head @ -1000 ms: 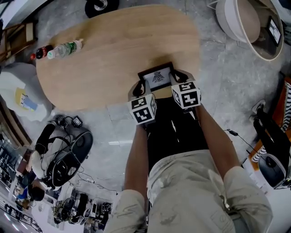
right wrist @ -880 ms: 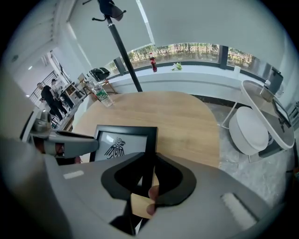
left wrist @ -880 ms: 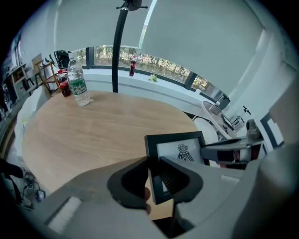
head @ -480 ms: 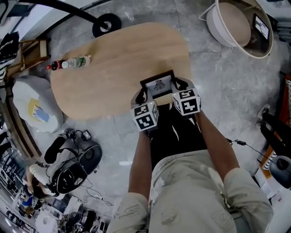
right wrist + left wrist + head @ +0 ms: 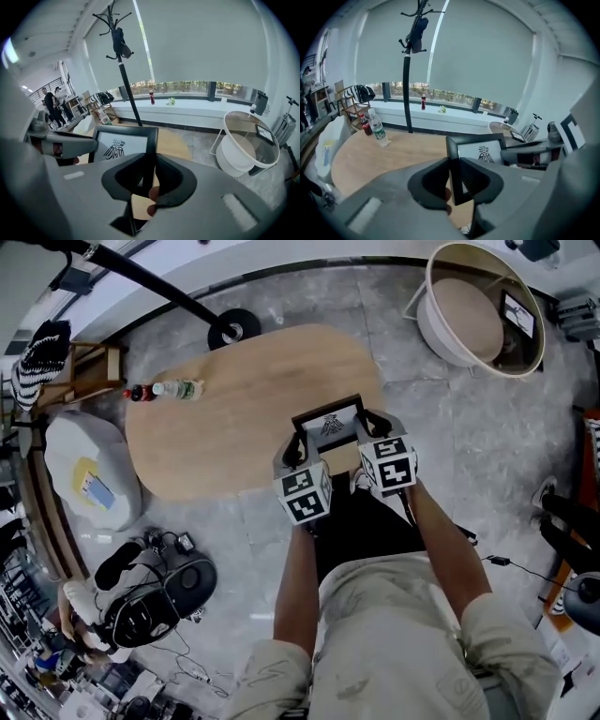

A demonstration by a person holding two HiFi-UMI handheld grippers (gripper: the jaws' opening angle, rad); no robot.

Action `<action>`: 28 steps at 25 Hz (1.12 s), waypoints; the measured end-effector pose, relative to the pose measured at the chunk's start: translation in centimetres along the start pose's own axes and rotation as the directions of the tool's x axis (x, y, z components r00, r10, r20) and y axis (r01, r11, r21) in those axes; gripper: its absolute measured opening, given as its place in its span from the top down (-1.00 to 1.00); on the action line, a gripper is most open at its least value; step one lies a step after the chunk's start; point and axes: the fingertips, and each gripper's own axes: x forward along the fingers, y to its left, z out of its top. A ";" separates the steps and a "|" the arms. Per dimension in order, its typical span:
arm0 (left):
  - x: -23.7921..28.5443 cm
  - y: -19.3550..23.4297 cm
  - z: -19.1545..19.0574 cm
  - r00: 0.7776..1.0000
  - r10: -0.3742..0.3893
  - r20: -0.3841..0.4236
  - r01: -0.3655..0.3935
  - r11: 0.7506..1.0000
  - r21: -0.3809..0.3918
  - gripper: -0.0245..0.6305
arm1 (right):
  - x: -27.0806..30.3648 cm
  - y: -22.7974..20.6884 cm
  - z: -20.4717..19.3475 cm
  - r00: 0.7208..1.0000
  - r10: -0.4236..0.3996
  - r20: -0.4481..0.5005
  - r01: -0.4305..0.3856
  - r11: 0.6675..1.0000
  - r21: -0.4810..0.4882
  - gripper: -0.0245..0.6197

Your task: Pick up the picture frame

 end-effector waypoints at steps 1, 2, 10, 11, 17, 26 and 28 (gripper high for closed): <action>-0.6 -0.1 0.9 1.000 0.004 0.018 -0.004 1.000 0.007 0.67 | -0.6 0.2 0.8 1.000 0.001 0.022 -0.001 1.000 -0.003 0.70; -1.3 -0.2 1.7 0.999 0.008 0.037 -0.008 1.000 0.016 0.67 | -1.2 0.3 1.6 0.999 0.002 0.043 -0.002 1.000 -0.007 0.70; -5.5 -1.9 6.5 0.988 0.021 0.152 -0.030 0.998 0.060 0.67 | -5.9 0.9 6.3 0.986 0.005 0.168 0.003 0.999 -0.046 0.70; -6.0 -2.2 7.0 0.986 0.021 0.167 -0.032 0.997 0.064 0.67 | -6.5 0.9 6.8 0.983 0.005 0.182 0.004 0.999 -0.049 0.70; -9.1 -3.1 10.3 0.966 0.028 0.258 -0.050 0.995 0.082 0.67 | -9.7 1.7 10.5 0.960 0.029 0.279 0.002 0.994 -0.110 0.70; -14.6 -4.3 15.7 0.916 0.025 0.400 -0.080 0.989 0.122 0.66 | -15.4 3.2 16.0 0.901 0.039 0.432 0.030 0.988 -0.152 0.70; -15.8 -4.7 16.9 0.903 0.019 0.430 -0.083 0.988 0.130 0.67 | -16.6 3.5 17.1 0.885 0.039 0.463 0.040 0.986 -0.161 0.70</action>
